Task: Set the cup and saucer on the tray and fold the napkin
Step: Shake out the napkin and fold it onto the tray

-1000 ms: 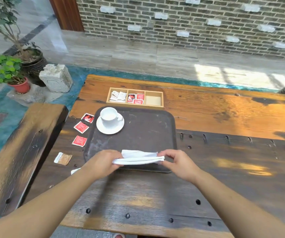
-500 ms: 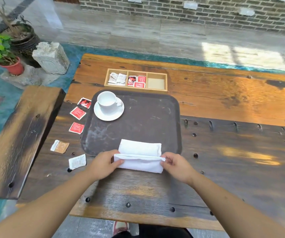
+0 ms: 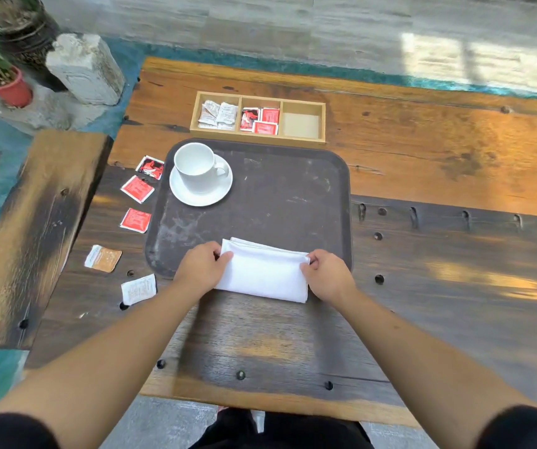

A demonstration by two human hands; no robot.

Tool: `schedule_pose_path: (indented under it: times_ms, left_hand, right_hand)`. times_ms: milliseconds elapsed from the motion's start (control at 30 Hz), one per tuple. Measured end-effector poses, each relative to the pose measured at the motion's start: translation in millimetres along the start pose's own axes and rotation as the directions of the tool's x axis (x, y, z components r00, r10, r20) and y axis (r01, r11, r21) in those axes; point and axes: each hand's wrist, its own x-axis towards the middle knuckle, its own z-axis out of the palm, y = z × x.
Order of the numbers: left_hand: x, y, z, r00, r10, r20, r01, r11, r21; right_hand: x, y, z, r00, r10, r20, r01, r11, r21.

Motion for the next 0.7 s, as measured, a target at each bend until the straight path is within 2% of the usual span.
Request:
schedule_pose_path:
  times_ms: [167,300,433,567,700]
  left_hand:
    - [5.2,6.5,7.4,0.991,-0.137,-0.004,0.137,0.988,-0.069]
    - [6.4,12.1,8.1,0.974,-0.210,0.078,0.224,0.941,-0.252]
    - [1.2,18.7,4.1,0.908,-0.276,0.315,0.406,0.767,-0.497]
    - [-15.4,26.2,2.3,0.861,-0.313,0.401,0.504,0.628,-0.592]
    - [-37.6,25.9,5.9,0.818,-0.336,0.466,0.575,0.492,-0.654]
  right_hand:
    - [11.9,-3.7,5.6,0.996,0.069,-0.051,-0.072,0.995,-0.071]
    - [12.3,-9.8,7.4,0.995,0.070,-0.075,-0.082,0.982,-0.169]
    - [-5.6,-21.5,6.8,0.974,-0.170,-0.149,0.120,0.947,-0.297]
    - [-38.9,-27.3,18.8,0.929,-0.370,-0.001,0.353,0.887,-0.298]
    - [-66.2,-18.3,38.0,0.874,-0.473,0.110,0.480,0.809,-0.340]
